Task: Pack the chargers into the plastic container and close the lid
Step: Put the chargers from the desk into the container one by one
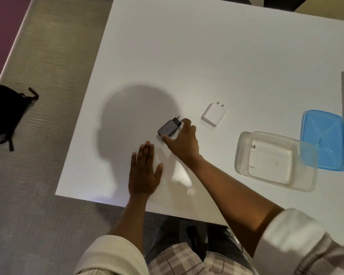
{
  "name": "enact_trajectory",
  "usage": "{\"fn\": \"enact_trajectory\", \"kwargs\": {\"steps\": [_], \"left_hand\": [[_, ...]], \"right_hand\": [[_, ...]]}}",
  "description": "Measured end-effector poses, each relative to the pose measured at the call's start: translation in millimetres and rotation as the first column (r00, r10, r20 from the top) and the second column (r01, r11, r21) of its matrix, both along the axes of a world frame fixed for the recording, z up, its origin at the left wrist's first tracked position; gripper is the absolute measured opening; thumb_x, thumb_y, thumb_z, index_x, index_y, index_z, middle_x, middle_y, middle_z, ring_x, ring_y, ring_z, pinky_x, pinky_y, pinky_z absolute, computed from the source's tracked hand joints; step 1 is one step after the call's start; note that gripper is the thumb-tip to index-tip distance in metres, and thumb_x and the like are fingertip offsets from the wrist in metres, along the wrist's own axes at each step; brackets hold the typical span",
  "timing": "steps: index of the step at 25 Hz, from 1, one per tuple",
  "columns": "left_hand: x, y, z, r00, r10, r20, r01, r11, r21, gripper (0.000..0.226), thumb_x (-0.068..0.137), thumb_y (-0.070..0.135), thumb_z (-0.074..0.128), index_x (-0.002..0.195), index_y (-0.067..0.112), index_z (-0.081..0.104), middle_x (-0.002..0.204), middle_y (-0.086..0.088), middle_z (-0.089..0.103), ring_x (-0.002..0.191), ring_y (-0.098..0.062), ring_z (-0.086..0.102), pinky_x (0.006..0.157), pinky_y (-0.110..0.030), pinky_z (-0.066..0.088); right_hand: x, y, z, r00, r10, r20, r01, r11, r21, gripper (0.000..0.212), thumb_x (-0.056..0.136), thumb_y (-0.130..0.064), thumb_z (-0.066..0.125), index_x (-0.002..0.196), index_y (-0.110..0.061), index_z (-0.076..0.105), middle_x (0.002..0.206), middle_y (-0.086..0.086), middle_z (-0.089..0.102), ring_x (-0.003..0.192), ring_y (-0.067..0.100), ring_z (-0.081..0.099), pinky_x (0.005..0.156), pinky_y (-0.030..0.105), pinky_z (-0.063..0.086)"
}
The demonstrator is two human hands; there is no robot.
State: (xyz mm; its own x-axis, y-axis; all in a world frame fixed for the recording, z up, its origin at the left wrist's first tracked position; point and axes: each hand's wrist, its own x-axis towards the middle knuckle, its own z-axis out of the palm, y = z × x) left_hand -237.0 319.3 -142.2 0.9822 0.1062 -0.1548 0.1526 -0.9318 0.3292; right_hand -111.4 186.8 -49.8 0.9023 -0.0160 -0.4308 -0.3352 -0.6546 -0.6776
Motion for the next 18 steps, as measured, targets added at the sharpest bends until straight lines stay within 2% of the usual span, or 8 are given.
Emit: {"fn": "enact_trajectory", "kwargs": {"steps": [2,5,8,10,12,15,18], "left_hand": [[1,1,-2,1.0,0.008,-0.003,-0.008,1.0,-0.005,0.071,0.099,0.051,0.028,0.159,0.018,0.01,0.168,-0.002,0.013,0.156,-0.018,0.008,0.127,-0.044,0.012],[0,1,-5,1.0,0.011,0.012,-0.011,1.0,0.001,0.07,0.1,0.049,0.032,0.159,0.019,0.01,0.169,-0.001,0.012,0.157,-0.017,0.006,0.128,-0.044,0.012],[1,2,-8,1.0,0.017,0.02,-0.017,1.0,-0.012,0.071,0.1,0.047,0.035,0.159,0.017,0.011,0.169,-0.001,0.012,0.157,-0.016,0.004,0.128,-0.042,0.01],[-1,2,-8,0.999,0.015,0.032,-0.014,1.0,-0.016,0.071,0.1,0.046,0.036,0.159,0.017,0.01,0.169,-0.001,0.011,0.157,-0.016,0.005,0.128,-0.041,0.009],[-1,3,-8,0.999,0.016,0.041,-0.015,0.999,-0.032,0.071,0.1,0.045,0.038,0.159,0.017,0.012,0.169,-0.001,0.012,0.157,-0.016,0.005,0.128,-0.042,0.01],[-2,3,-6,0.999,0.012,0.04,-0.011,1.0,-0.021,0.07,0.1,0.044,0.039,0.159,0.015,0.014,0.169,-0.002,0.013,0.157,-0.016,0.006,0.127,-0.044,0.013],[-1,2,-4,1.0,0.004,0.025,-0.004,1.0,0.006,0.071,0.1,0.045,0.037,0.159,0.015,0.013,0.169,-0.003,0.012,0.157,-0.017,0.006,0.127,-0.044,0.013]], "right_hand": [[5,21,-2,0.999,-0.025,0.041,0.029,0.996,-0.084,0.082,0.068,-0.044,0.078,0.13,-0.023,0.03,0.121,0.009,0.039,0.096,0.037,0.059,0.067,0.04,0.054],[9,34,-7,0.997,0.028,0.066,-0.014,0.977,-0.211,0.079,0.07,-0.044,0.079,0.131,-0.022,0.033,0.123,0.011,0.038,0.096,0.038,0.054,0.061,0.036,0.044],[11,33,-13,0.993,0.117,0.016,-0.111,0.97,-0.215,0.071,0.076,-0.042,0.075,0.135,-0.023,0.041,0.13,0.013,0.036,0.107,0.039,0.051,0.072,0.039,0.051],[13,28,-14,0.976,0.215,0.025,-0.206,0.958,-0.2,0.065,0.08,-0.034,0.071,0.138,-0.023,0.044,0.132,0.016,0.038,0.112,0.039,0.05,0.084,0.041,0.052],[14,22,-13,0.947,0.32,0.006,-0.311,0.925,-0.217,0.066,0.081,-0.024,0.067,0.142,-0.022,0.042,0.136,0.017,0.038,0.118,0.04,0.047,0.09,0.043,0.051],[8,14,-11,0.898,0.438,-0.052,-0.434,0.859,-0.273,0.072,0.08,-0.013,0.064,0.146,-0.023,0.038,0.141,0.019,0.037,0.121,0.04,0.043,0.09,0.045,0.051],[-10,-1,-11,0.879,0.474,-0.052,-0.466,0.83,-0.306,0.07,0.082,-0.008,0.059,0.146,-0.025,0.037,0.139,0.019,0.039,0.12,0.037,0.043,0.087,0.044,0.053]]}}
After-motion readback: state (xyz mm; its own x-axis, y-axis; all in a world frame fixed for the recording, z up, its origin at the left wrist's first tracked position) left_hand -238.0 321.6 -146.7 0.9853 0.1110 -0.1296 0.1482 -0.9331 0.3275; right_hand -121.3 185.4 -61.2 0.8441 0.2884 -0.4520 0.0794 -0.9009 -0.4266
